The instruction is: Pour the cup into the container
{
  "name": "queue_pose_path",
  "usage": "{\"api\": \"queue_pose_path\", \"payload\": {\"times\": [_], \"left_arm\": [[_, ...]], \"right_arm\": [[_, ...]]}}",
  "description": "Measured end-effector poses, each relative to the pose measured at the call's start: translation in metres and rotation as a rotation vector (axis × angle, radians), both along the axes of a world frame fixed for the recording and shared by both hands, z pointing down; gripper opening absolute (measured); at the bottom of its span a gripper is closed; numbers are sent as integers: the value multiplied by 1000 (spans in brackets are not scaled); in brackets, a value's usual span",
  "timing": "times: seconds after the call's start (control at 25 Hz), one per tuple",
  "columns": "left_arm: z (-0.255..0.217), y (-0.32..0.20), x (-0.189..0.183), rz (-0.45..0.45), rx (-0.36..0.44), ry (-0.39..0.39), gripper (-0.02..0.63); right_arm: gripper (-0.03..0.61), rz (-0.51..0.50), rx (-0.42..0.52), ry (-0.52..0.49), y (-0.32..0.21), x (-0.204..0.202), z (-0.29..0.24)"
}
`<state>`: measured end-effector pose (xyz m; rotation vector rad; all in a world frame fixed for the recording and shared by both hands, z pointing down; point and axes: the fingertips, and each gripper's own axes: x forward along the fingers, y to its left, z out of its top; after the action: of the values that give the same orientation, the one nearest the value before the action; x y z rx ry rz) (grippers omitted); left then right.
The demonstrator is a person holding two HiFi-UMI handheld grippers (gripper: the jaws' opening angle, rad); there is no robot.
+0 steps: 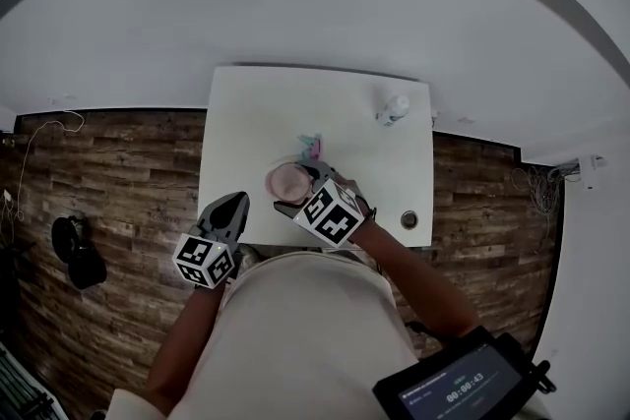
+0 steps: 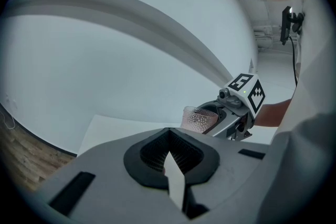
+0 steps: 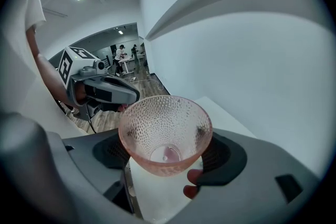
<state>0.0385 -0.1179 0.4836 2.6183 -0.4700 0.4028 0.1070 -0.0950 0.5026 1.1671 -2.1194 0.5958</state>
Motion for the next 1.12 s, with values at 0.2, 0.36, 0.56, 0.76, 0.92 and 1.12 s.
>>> {"api": "queue_pose_path", "payload": {"times": [0.2, 0.36, 0.56, 0.76, 0.92, 1.12], "left_arm": [[6, 4, 19, -4, -17, -27, 9], [6, 9, 21, 2, -14, -38, 9], [8, 16, 24, 13, -11, -50, 9], [8, 17, 42, 34, 3, -63, 9], [8, 23, 40, 39, 12, -65, 9], [10, 26, 52, 46, 15, -74, 9]], "right_arm": [[380, -9, 8, -12, 1, 21, 5], [380, -8, 23, -15, 5, 26, 5], [380, 2, 37, -14, 15, 30, 6], [380, 17, 47, -17, 16, 51, 6], [380, 30, 57, -17, 24, 55, 5], [380, 22, 80, -7, 27, 72, 0]]}}
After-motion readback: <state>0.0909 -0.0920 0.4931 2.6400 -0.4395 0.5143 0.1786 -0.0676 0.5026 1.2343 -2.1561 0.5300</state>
